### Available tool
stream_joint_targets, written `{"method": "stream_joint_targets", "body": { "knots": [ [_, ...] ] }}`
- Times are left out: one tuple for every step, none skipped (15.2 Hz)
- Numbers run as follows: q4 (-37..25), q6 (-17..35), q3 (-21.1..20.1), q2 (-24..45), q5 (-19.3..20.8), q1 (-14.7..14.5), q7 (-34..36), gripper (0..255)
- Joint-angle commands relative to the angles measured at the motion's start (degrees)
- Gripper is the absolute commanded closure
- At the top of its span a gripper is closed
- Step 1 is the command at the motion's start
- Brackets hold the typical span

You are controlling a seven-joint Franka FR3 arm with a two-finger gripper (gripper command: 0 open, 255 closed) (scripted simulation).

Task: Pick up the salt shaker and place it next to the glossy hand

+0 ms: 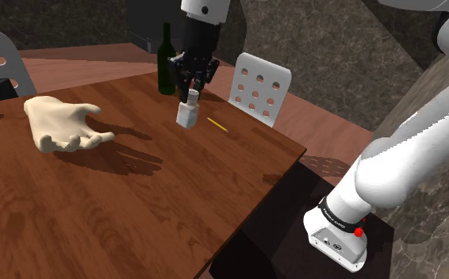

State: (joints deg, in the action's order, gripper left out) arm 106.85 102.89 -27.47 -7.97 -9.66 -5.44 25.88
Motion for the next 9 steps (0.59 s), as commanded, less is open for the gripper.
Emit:
{"method": "stream_joint_targets", "body": {
  "knots": [
    [-5.6,-0.2,-1.3,5.8,2.7,-0.2,2.2,255],
    [-8.5,-0.5,-1.8,8.5,4.1,-0.5,3.3,255],
    [-11.5,-1.0,-2.2,11.3,5.6,-1.0,4.4,255],
    [-14.6,-1.6,-2.5,14.2,7.1,-1.6,5.5,255],
    [-18.0,-2.3,-2.7,17.1,8.7,-2.3,6.5,255],
    [-21.5,-3.2,-2.9,20.1,10.3,-3.2,7.5,255],
    [-25.3,-4.3,-3.0,23.1,11.9,-4.2,8.4,255],
    [-29.4,-5.5,-2.9,26.3,13.4,-5.4,9.2,255],
    [-33.9,-7.0,-2.8,29.5,15.0,-6.8,9.9,255]
  ]
}}
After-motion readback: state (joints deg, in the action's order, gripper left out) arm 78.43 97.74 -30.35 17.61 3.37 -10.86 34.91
